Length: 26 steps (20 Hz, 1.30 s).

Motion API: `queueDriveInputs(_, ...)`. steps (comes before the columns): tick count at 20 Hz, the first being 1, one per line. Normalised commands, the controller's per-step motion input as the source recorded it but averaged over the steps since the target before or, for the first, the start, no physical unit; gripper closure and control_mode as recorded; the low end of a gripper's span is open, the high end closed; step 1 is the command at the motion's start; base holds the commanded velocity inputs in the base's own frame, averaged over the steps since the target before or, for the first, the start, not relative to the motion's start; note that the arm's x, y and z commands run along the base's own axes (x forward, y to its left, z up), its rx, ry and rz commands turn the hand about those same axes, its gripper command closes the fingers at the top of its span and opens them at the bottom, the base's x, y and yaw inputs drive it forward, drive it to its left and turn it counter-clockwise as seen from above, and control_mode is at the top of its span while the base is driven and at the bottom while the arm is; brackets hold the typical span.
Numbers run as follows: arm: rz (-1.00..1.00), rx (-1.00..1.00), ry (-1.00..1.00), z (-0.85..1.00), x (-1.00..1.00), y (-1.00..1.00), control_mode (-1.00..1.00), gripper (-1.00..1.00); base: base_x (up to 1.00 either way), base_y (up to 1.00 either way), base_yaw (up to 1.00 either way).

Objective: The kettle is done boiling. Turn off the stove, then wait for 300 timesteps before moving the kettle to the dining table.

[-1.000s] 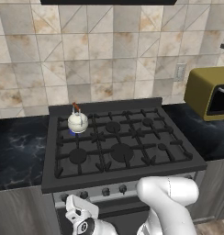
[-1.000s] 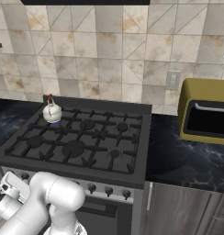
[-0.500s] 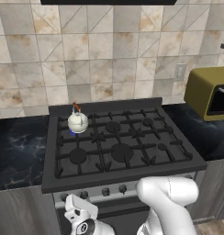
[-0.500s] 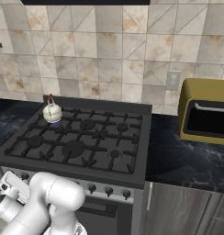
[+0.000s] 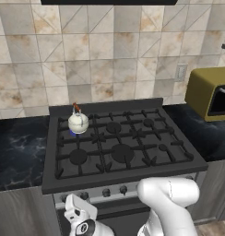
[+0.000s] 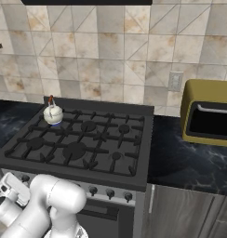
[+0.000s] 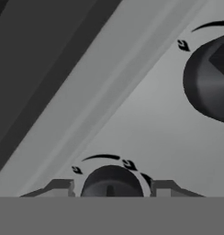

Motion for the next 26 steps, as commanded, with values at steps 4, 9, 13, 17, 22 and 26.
queueDriveInputs(4, -0.02, 0.52, 0.02, 0.0, 0.0, -0.09, -1.0, 1.0, 0.0, 0.0, 0.0)
queueDriveInputs(9, -0.04, 0.51, 0.02, -0.05, 0.0, -0.05, -1.0, 1.0, 0.0, 0.0, 0.0)
queueDriveInputs(13, -0.06, 0.55, -0.08, -0.13, -0.13, -0.16, -1.0, 1.0, 0.0, 0.0, 0.0)
queueDriveInputs(17, -0.09, 0.57, -0.11, -0.17, -0.18, -0.16, -1.0, 1.0, 0.0, 0.0, 0.0)
queueDriveInputs(22, -0.1, 0.61, -0.14, -0.31, -0.22, -0.1, -1.0, 1.0, 0.0, 0.0, 0.0)
queueDriveInputs(26, -0.09, 0.67, -0.22, -0.35, -0.34, -0.2, -1.0, 1.0, 0.0, 0.0, 0.0)
